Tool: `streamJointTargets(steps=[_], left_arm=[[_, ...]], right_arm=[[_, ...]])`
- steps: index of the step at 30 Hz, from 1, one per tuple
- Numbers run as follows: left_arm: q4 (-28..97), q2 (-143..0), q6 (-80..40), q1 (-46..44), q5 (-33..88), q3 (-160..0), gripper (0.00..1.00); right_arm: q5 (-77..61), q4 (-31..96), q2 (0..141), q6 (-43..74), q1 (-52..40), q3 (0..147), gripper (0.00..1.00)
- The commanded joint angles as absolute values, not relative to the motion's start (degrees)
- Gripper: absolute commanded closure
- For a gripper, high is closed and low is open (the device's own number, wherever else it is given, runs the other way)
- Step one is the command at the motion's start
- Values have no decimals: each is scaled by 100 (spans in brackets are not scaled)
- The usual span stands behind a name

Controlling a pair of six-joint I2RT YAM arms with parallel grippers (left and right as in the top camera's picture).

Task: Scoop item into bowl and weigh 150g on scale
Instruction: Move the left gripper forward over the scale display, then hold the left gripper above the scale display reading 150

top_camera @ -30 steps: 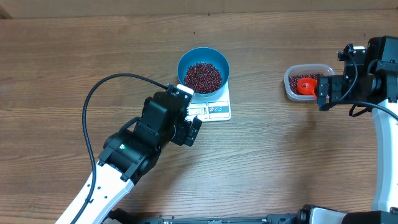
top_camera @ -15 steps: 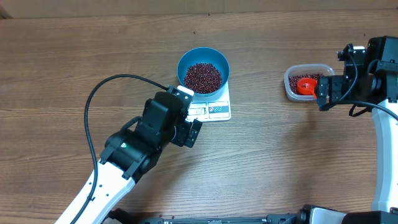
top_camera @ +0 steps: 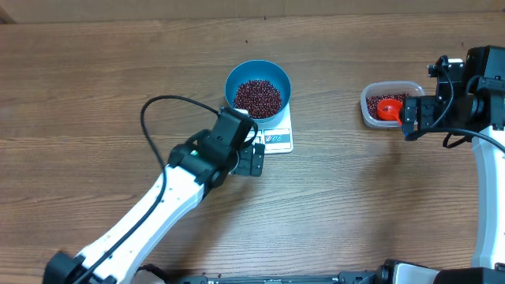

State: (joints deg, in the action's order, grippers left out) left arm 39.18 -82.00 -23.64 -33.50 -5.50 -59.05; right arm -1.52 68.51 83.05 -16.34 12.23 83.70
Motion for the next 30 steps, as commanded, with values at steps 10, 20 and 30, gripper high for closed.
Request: streamJointTargets(steps=[10,20,30], left_arm=[[3371,-8952,-3006,-3594,-489,-5902,0],[3376,-8958,-3030,-3599,-530,-5902,0],[3402,-8958,-3026,-3597,-530,-5902,1]], right_arm=[[-204,6825,8256,-1636,1186,8558,0],[-204,6825,8256,-1636,1186,8558,0],[-204,6825,8256,-1636,1186,8558,0]])
